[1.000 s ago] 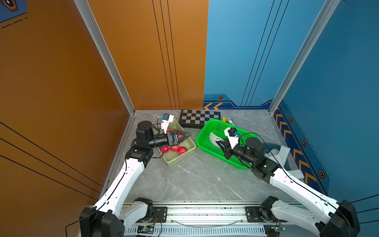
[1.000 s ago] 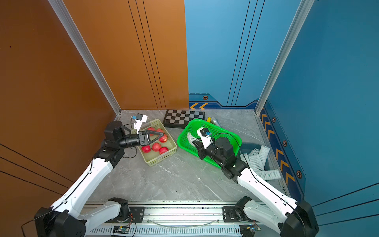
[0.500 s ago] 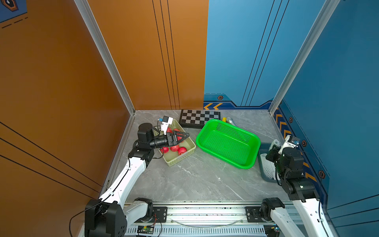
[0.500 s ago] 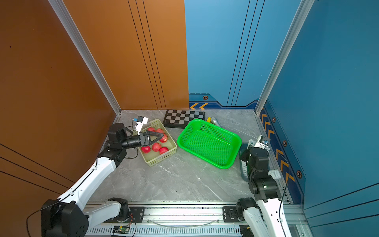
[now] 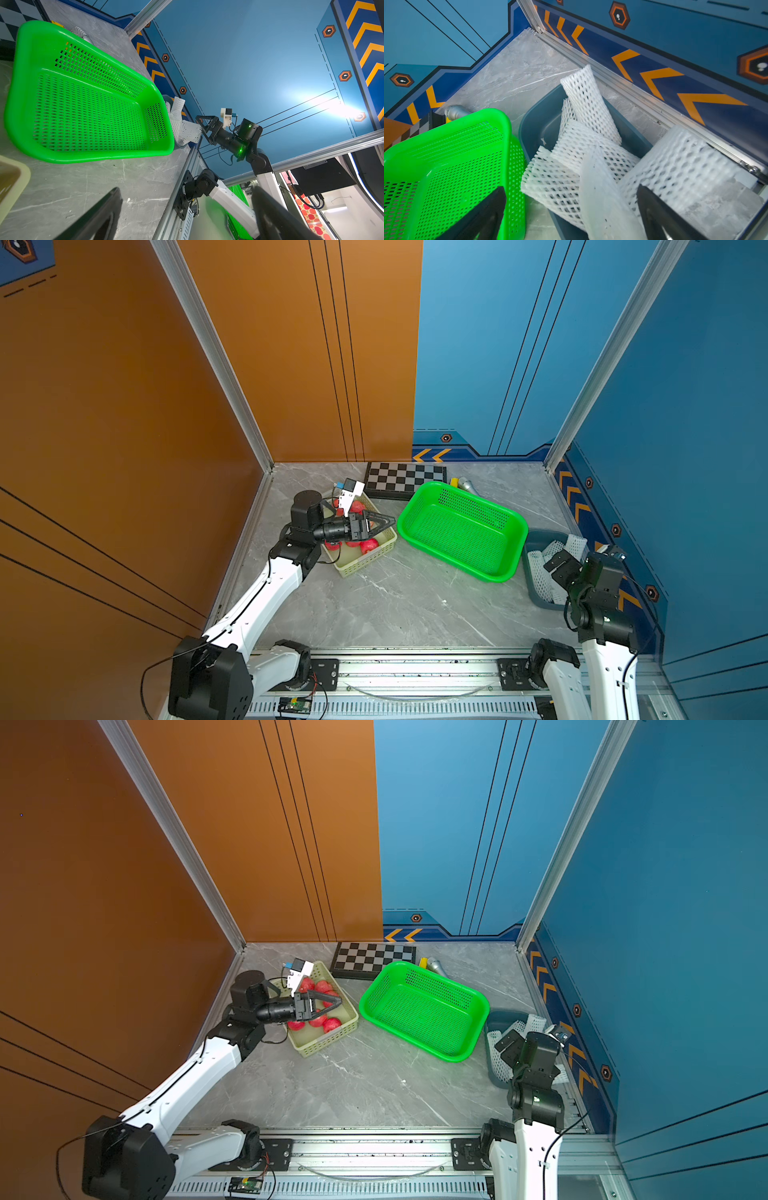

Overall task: Remove foam nets from apples
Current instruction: Place the foam net into the storage box.

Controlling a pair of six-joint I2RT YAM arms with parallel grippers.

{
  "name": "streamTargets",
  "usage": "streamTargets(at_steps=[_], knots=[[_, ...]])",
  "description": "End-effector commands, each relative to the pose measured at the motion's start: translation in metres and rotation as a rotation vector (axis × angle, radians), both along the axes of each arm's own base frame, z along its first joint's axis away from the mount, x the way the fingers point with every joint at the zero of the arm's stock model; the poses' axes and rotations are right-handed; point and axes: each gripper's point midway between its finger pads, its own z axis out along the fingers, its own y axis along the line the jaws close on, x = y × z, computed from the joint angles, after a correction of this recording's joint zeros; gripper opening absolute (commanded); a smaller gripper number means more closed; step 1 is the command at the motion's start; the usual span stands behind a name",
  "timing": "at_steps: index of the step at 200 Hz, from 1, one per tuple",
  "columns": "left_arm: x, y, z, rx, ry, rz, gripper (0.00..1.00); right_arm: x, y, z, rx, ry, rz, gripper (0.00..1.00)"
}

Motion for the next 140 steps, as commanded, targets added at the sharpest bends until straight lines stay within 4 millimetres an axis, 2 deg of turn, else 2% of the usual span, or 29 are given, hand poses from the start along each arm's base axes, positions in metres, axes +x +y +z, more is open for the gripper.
streamTargets(at_steps=[1, 27, 69, 92, 119, 125, 140], knots=[[0.002, -0.009, 0.0, 0.008, -0.041, -0.003, 0.98, 0.0, 0.006, 0.023, 0.003, -0.019, 0.04, 1.0], [0.001, -0.014, -0.002, 0.011, -0.044, -0.011, 0.98, 0.007, 0.012, 0.034, 0.023, -0.016, 0.084, 1.0], [-0.001, -0.013, -0.002, 0.014, -0.06, 0.003, 0.98, 0.018, 0.018, 0.052, 0.032, -0.068, 0.134, 1.0], [-0.003, -0.012, -0.004, 0.017, -0.063, 0.006, 0.98, 0.028, 0.021, 0.04, 0.095, -0.044, 0.154, 1.0], [-0.003, -0.013, -0.007, 0.023, -0.061, 0.013, 0.98, 0.039, 0.035, 0.017, 0.209, 0.006, 0.221, 1.0], [-0.003, -0.014, -0.009, 0.026, -0.059, 0.014, 0.98, 0.041, 0.04, 0.019, 0.223, -0.009, 0.252, 1.0], [-0.004, -0.017, -0.012, 0.033, -0.059, 0.01, 0.98, 0.051, 0.058, 0.045, 0.234, -0.154, 0.362, 1.0]])
